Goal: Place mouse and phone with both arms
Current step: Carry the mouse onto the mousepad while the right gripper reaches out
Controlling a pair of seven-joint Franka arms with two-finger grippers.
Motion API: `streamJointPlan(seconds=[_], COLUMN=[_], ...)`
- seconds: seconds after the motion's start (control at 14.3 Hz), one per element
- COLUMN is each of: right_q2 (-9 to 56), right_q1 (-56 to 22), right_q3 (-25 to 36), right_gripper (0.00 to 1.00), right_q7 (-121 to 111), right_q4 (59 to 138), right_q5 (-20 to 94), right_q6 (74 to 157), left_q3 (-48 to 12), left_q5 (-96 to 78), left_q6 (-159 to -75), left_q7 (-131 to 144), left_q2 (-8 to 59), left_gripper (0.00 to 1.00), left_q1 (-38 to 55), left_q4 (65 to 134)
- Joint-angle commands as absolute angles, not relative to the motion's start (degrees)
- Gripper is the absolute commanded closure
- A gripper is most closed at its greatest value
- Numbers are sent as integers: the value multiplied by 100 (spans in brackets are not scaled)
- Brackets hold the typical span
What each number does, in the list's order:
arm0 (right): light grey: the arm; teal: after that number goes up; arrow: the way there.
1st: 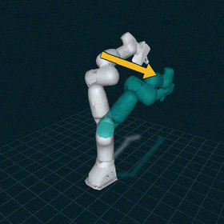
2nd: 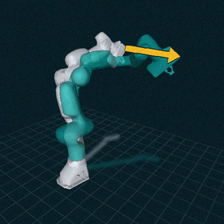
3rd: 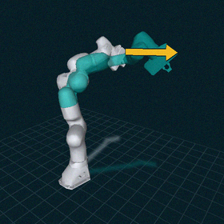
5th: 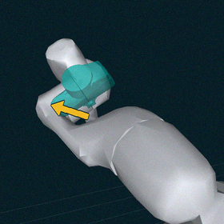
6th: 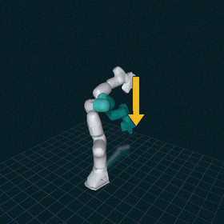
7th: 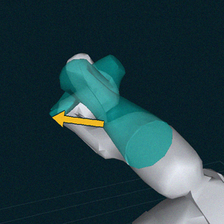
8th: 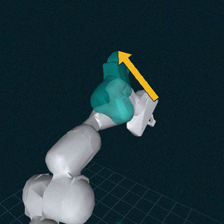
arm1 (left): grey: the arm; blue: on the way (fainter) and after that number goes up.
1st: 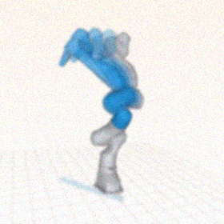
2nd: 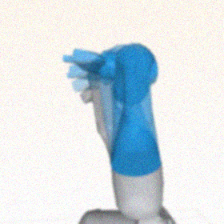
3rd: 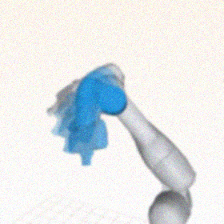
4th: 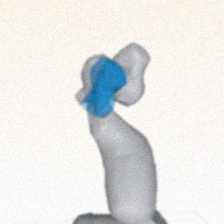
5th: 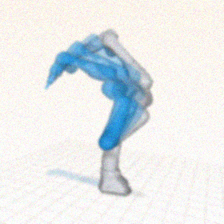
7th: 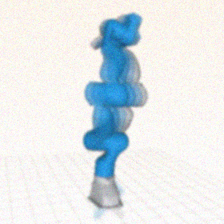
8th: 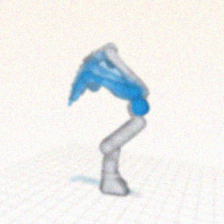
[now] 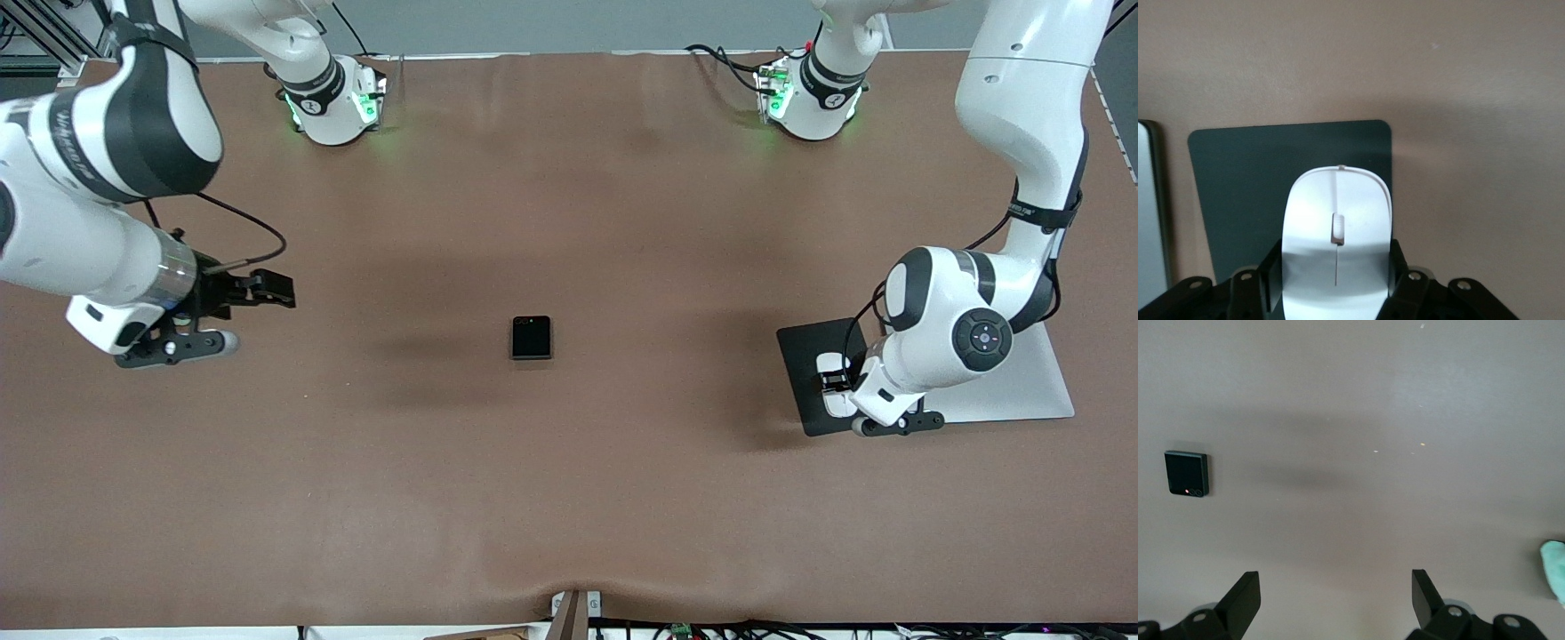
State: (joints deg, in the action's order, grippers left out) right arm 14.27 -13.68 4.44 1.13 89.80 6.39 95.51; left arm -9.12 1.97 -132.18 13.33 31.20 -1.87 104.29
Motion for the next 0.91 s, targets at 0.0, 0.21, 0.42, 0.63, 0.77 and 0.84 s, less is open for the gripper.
streamJointPlan(seconds=[0.0, 0.21, 0.42, 0.63, 0.77, 0.84], right_q2=[1669, 1950, 2188, 2416, 2609, 2689], right_q1=[-1687, -1959, -2197, -2381, -2583, -2680], right_q3=[483, 483, 483, 483, 483, 483], right_gripper=[0, 0, 0, 0, 0, 0], right_q7=[492, 501, 492, 501, 501, 631], right_q4=[8921, 8921, 8912, 8921, 8921, 8921], right_q5=[703, 721, 958, 1037, 1046, 1046], right_q6=[9781, 10089, 10274, 10537, 10774, 10880], left_q3=[-949, -940, -958, -958, -958, -967], left_q5=[308, 412, 756, 756, 756, 756], left_q6=[-13745, -13808, -13808, -13825, -13852, -13852], left_q7=[1187, 1099, 1099, 1099, 1099, 1099], left_q2=[3216, 3313, 3357, 3427, 3480, 3507], left_gripper=[56, 55, 55, 53, 47, 45], left_q1=[-308, -386, -430, -439, -457, -474], left_q4=[10714, 10714, 10714, 10714, 10714, 10714])
